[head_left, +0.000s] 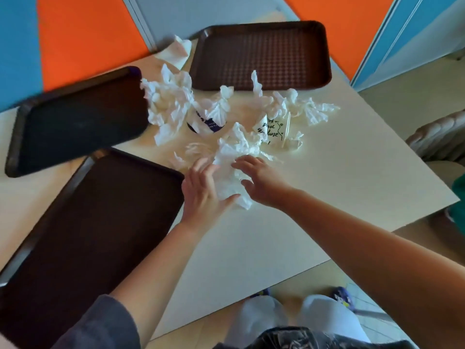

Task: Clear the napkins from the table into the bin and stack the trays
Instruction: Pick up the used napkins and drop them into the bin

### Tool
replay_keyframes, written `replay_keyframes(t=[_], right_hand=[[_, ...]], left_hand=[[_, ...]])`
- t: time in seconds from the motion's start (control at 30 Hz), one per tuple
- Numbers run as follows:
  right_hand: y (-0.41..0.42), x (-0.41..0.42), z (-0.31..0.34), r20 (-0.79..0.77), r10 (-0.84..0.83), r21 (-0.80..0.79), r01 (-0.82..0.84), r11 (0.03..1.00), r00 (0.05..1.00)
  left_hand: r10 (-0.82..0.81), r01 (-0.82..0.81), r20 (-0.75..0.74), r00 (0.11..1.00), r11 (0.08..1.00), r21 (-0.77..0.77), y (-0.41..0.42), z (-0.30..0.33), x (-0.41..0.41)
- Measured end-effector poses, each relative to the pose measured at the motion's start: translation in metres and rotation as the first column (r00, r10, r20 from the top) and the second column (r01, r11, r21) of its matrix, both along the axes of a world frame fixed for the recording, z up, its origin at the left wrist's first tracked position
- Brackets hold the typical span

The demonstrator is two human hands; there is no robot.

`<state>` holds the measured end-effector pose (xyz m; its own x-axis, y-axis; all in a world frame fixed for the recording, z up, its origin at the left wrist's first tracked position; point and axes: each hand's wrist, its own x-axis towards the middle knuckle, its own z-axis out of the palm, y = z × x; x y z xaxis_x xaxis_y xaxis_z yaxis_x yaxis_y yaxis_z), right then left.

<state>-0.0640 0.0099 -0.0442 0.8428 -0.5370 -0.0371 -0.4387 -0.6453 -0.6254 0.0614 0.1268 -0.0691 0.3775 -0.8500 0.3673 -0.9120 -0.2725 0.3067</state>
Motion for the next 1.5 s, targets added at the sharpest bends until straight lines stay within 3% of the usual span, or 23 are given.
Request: replay_keyframes(t=[0.07, 0.17, 0.27, 0.37, 0.6, 0.87, 0.97, 1.07, 1.27, 1.5], right_hand=[[0.003, 0.006, -0.007, -0.159, 0.03, -0.009, -0.032, 0.999, 0.987], [0.005, 0.011, -0.013, -0.258, 0.006, -0.054, -0.021, 0.998, 0.966], [0.003, 0.013, -0.016, -0.268, -0.08, -0.089, 0.059, 0.994, 0.96], [-0.002, 0.009, -0.015, -0.232, -0.114, -0.093, 0.095, 0.991, 0.966], [-0.015, -0.005, -0.004, -0.039, -0.242, -0.028, 0.241, 0.97, 0.969], [-0.026, -0.026, 0.016, 0.224, -0.42, -0.031, 0.438, 0.899, 0.879], [-0.034, -0.037, 0.027, 0.245, -0.436, -0.002, 0.45, 0.893, 0.866], [-0.044, -0.049, 0.032, 0.247, -0.462, 0.007, 0.476, 0.88, 0.852], [-0.069, -0.08, 0.032, 0.377, -0.365, -0.191, 0.457, 0.869, 0.851], [-0.102, -0.135, 0.036, 0.357, -0.393, -0.19, 0.478, 0.858, 0.847]], left_hand=[[-0.017, 0.018, -0.105, 0.994, 1.0, 0.018, 0.005, -0.004, 0.003], [-0.029, 0.044, -0.273, 0.962, 0.998, 0.05, 0.008, -0.004, -0.001], [-0.023, 0.047, -0.24, 0.971, 0.994, 0.094, 0.007, -0.002, -0.001], [-0.02, 0.037, -0.198, 0.98, 0.996, 0.082, 0.008, 0.0, 0.004], [-0.101, 0.098, -0.264, 0.959, 0.995, -0.026, 0.003, 0.019, 0.02], [-0.156, 0.108, -0.263, 0.952, 0.976, -0.19, -0.03, 0.046, 0.014], [-0.18, 0.116, -0.256, 0.95, 0.962, -0.247, -0.044, 0.053, 0.009], [-0.258, 0.214, -0.127, 0.958, 0.934, -0.285, -0.062, 0.054, 0.007], [-0.281, 0.239, -0.115, 0.953, 0.927, -0.288, -0.089, 0.074, -0.022], [-0.285, 0.251, -0.059, 0.957, 0.912, -0.325, -0.131, 0.091, -0.08]])
